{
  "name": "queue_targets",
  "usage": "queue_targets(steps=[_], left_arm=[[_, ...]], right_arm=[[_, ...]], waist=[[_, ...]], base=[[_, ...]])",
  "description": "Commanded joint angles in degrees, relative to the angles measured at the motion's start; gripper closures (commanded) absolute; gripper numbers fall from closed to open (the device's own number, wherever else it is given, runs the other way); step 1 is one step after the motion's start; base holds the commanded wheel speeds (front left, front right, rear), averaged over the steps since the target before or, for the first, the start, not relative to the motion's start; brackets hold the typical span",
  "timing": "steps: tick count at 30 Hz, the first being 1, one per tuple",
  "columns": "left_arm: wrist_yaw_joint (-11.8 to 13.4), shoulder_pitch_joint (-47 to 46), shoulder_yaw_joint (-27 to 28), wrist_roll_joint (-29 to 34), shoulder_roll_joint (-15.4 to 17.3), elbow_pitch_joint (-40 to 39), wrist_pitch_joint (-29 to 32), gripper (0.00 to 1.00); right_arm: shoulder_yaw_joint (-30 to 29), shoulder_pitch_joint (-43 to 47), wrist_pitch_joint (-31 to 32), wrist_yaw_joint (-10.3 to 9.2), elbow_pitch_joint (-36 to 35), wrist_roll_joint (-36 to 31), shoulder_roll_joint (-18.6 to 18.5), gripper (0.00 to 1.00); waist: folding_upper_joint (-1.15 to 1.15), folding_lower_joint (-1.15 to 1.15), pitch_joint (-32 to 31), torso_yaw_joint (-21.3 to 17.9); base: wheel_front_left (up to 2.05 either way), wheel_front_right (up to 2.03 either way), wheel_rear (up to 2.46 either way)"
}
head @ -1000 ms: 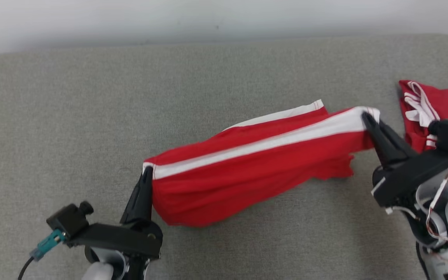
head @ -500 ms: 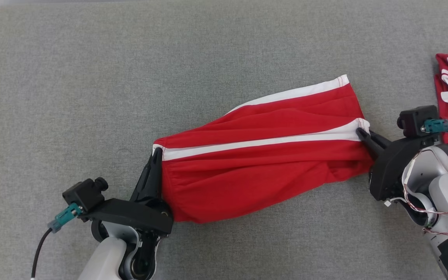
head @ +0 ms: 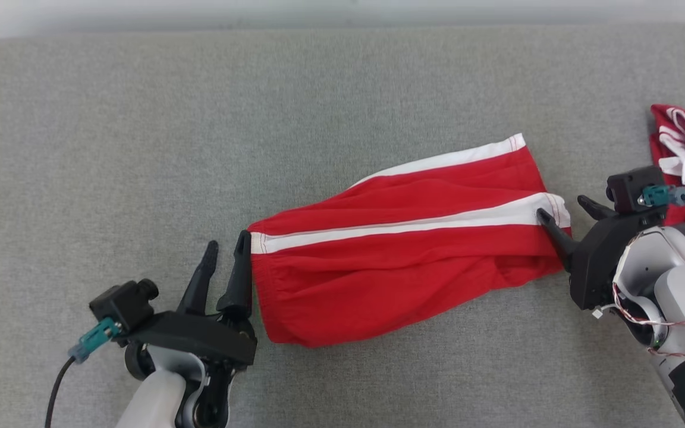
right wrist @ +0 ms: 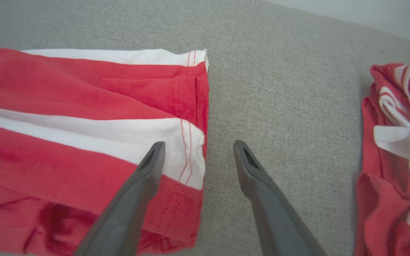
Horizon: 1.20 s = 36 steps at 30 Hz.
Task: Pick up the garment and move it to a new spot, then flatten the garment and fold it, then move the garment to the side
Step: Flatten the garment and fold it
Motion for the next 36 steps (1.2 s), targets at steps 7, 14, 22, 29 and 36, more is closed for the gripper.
queue_targets(steps=[7,14,22,29,36], left_arm=[[-1.2,7.2,5.0,8.6,0.0,-6.5,-0.1,0.0],[-0.2,15.9,12.3,19.0,-0.9,-14.2,-0.1,0.0],[1.3,23.4,17.2,30.2,-0.6,-18.1,-0.1,0.0],[1.0,28.4,19.5,36.5,-0.1,-19.2,-0.1,0.0],[0.2,29.9,20.1,37.6,-0.8,-19.6,-0.1,0.0]], right_arm=[[-1.7,4.7,-4.2,-0.15,-1.5,-0.7,0.1,0.0],[-6.4,11.2,-11.4,-0.15,-4.2,-1.0,2.4,0.0],[-13.1,18.6,-20.0,-0.15,-6.1,-3.9,6.3,0.0],[-17.2,23.2,-20.7,-0.15,-5.4,-5.4,9.9,0.0],[-18.9,20.7,-16.7,-0.15,-2.3,-4.1,11.0,0.0]], waist=[[-0.01,0.0,-7.9,-0.3],[-0.01,0.0,-13.5,-0.2],[-0.01,0.0,-17.2,-0.9],[-0.01,0.0,-17.8,-1.3],[-0.01,0.0,-16.7,-0.1]], base=[[0.0,0.0,0.0],[0.0,0.0,0.0],[0.0,0.0,0.0],[0.0,0.0,0.0],[0.0,0.0,0.0]])
